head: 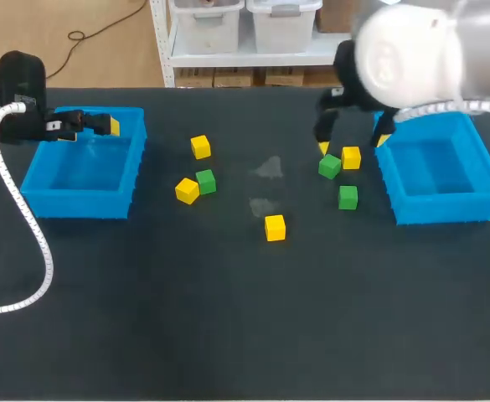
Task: Put the green cubes in the right bin and the yellow cubes in the left bin.
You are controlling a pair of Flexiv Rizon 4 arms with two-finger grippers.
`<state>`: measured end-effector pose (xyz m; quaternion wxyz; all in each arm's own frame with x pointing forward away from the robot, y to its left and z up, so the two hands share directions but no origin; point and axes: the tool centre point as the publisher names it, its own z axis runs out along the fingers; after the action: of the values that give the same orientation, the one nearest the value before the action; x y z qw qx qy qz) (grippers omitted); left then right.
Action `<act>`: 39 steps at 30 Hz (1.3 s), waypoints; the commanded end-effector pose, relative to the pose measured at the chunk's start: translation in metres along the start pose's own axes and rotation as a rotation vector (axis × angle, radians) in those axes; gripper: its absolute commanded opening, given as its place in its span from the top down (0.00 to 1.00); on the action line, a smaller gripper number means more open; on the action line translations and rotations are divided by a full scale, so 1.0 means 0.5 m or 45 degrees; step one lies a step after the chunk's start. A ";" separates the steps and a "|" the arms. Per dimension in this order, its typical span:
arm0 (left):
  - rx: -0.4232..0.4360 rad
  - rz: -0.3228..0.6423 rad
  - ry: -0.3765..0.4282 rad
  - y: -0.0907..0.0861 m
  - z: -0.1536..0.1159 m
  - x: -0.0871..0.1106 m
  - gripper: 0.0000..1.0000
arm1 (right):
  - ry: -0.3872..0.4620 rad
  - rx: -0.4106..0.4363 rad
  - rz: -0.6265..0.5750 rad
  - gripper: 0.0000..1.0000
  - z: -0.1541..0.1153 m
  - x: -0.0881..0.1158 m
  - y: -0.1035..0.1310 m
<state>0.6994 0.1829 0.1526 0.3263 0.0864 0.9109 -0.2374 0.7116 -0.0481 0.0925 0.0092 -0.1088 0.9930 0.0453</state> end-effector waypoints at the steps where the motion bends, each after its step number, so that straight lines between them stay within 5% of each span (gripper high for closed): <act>1: 0.014 0.003 -0.009 0.004 0.000 0.003 0.00 | 0.068 0.010 0.017 0.00 0.027 -0.003 0.006; 14: 0.014 0.003 -0.009 0.004 0.000 0.003 0.00 | 0.078 0.066 0.136 0.00 0.092 0.046 0.002; 39: 0.014 0.003 -0.009 0.004 0.000 0.003 0.00 | 0.039 0.174 0.168 0.00 0.176 0.054 0.011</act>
<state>0.6994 0.1829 0.1526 0.3263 0.0864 0.9109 -0.2373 0.6853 -0.0398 0.0107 -0.0047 -0.0437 0.9987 -0.0243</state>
